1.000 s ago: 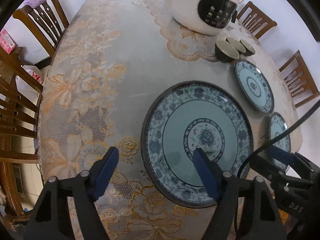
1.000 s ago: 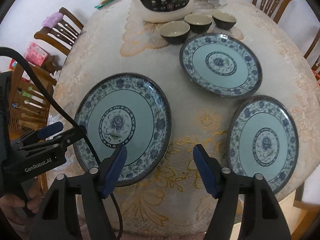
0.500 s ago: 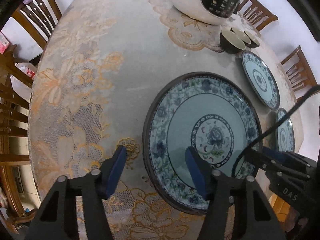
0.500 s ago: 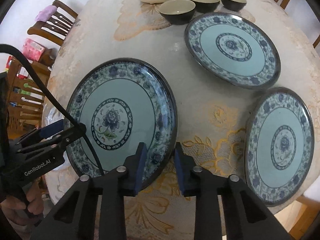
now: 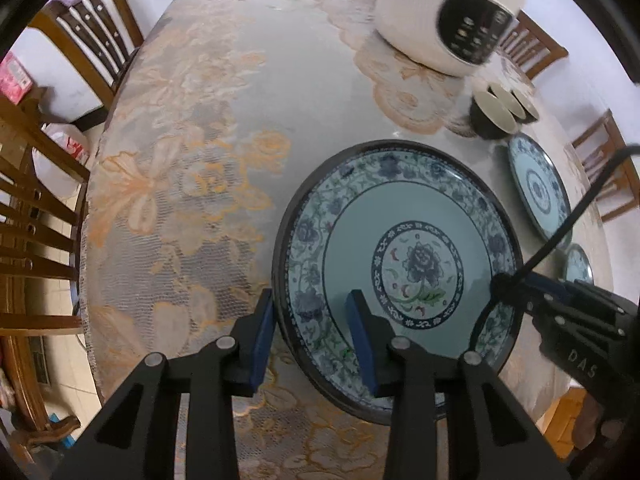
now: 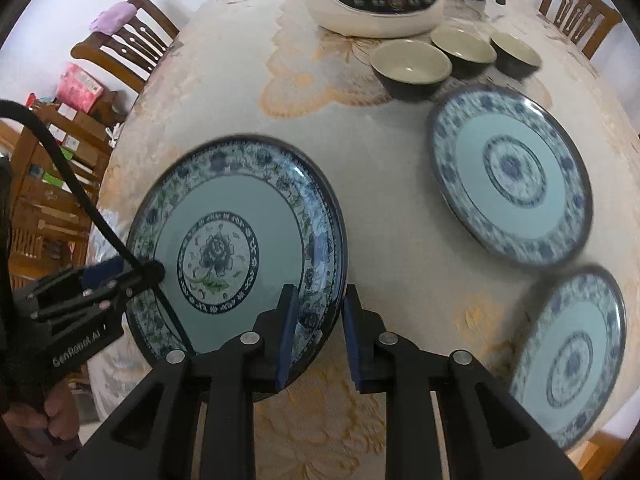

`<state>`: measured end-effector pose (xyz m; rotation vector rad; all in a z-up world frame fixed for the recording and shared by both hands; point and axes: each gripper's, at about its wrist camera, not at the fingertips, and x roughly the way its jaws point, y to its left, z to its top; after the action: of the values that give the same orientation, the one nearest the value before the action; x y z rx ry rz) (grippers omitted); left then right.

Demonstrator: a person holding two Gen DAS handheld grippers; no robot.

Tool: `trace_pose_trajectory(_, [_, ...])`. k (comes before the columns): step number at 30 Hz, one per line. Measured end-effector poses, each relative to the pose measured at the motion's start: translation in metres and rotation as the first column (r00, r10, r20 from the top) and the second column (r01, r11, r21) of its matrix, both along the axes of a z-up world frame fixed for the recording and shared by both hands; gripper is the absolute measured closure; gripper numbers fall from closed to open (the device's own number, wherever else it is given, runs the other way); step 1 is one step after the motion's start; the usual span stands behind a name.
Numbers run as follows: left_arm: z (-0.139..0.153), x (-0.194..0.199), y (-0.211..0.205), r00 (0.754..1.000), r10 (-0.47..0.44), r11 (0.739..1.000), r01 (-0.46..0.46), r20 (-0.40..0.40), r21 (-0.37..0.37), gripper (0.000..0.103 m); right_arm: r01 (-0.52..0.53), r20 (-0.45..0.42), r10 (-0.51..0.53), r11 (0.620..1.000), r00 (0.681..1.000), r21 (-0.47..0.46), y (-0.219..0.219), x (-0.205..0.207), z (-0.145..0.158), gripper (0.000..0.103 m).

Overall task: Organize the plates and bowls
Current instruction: 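Lift the held plate off the table with both grippers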

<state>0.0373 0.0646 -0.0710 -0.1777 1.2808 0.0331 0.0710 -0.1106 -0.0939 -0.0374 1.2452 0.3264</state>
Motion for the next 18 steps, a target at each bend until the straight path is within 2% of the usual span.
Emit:
trace_pose_trajectory(10, [-0.002,0.011,0.024,0.998,0.063,0.998,-0.063,0.015,0.007,0.066,-0.048,0.028,0.048,0.999,0.998,-0.019,0.032,0.024,-0.001,0.079])
trace_pose_trajectory(18, [-0.002,0.013,0.026,0.998,0.054,0.998,-0.055,0.029,0.030,0.065,-0.050,0.040,0.050,0.999,0.998,-0.019,0.037,0.026,-0.006,0.075])
